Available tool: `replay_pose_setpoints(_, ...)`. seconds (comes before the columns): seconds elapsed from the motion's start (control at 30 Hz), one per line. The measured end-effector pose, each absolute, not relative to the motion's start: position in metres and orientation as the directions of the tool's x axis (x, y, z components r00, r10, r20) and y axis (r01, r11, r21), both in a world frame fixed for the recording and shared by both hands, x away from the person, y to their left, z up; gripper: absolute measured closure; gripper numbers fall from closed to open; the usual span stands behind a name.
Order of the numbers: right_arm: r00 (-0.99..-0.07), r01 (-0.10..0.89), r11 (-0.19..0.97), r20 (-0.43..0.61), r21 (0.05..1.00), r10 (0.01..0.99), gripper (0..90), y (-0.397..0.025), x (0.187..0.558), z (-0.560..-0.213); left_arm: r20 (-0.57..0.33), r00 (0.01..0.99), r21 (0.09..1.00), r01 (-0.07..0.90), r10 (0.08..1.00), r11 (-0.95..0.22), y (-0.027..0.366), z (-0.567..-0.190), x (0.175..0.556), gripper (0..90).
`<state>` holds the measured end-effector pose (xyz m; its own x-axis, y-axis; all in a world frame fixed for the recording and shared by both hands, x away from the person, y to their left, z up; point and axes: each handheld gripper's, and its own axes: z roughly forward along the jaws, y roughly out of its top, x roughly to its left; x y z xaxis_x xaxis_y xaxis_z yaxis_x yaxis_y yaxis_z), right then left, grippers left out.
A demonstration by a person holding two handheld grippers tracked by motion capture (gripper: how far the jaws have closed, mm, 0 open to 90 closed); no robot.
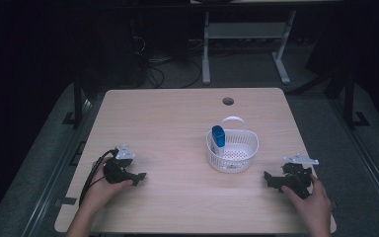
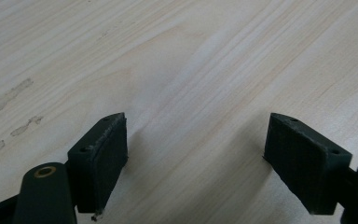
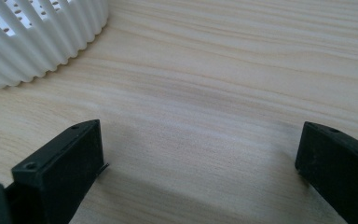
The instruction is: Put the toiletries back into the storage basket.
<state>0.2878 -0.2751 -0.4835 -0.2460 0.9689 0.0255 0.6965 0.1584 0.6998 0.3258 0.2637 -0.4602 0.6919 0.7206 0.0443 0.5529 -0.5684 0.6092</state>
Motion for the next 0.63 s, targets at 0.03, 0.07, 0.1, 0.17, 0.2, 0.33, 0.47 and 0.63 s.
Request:
replay_pose_setpoints(0.03,-0.246,0.697,0.159,0.025,0.700,0.969,0.5,-0.2751,0.2878,-0.4836,0.040,0.690,0.611,0.555,0.723,-0.564,0.2643,-0.4607,0.3260,20.2)
replay_pose_setpoints(0.07,-0.246,0.697,0.158,0.026,0.700,0.969,0.5,-0.2751,0.2877,-0.4835,0.031,0.688,0.613,0.560,0.725,-0.558,0.2654,-0.4614,0.3265,18.4)
replay_pose_setpoints(0.1,-0.246,0.697,0.158,0.026,0.700,0.969,0.5,-0.2751,0.2877,-0.4835,0.010,0.684,0.618,0.570,0.730,-0.542,0.2664,-0.4628,0.3271,18.4)
replay_pose_setpoints(0.17,-0.246,0.697,0.158,0.026,0.700,0.969,0.4,-0.2750,0.2877,-0.4835,0.008,0.690,0.632,0.558,0.724,-0.538,0.2677,-0.4652,0.3267,14.1)
replay_pose_setpoints(0.2,-0.246,0.697,0.158,0.026,0.700,0.969,0.4,-0.2750,0.2877,-0.4835,0.008,0.691,0.639,0.553,0.723,-0.536,0.2682,-0.4658,0.3261,14.1)
replay_pose_setpoints(0.33,-0.246,0.697,0.159,0.025,0.700,0.969,0.4,-0.2751,0.2878,-0.4836,0.010,0.697,0.661,0.533,0.717,-0.528,0.2712,-0.4683,0.3244,13.7)
replay_pose_setpoints(0.47,-0.246,0.697,0.159,0.025,0.700,0.969,0.4,-0.2751,0.2877,-0.4836,0.011,0.697,0.669,0.528,0.717,-0.523,0.2720,-0.4692,0.3236,13.5)
replay_pose_setpoints(0.63,-0.246,0.697,0.158,0.026,0.700,0.969,0.5,-0.2750,0.2878,-0.4835,0.010,0.693,0.672,0.529,0.721,-0.518,0.2719,-0.4695,0.3231,13.5)
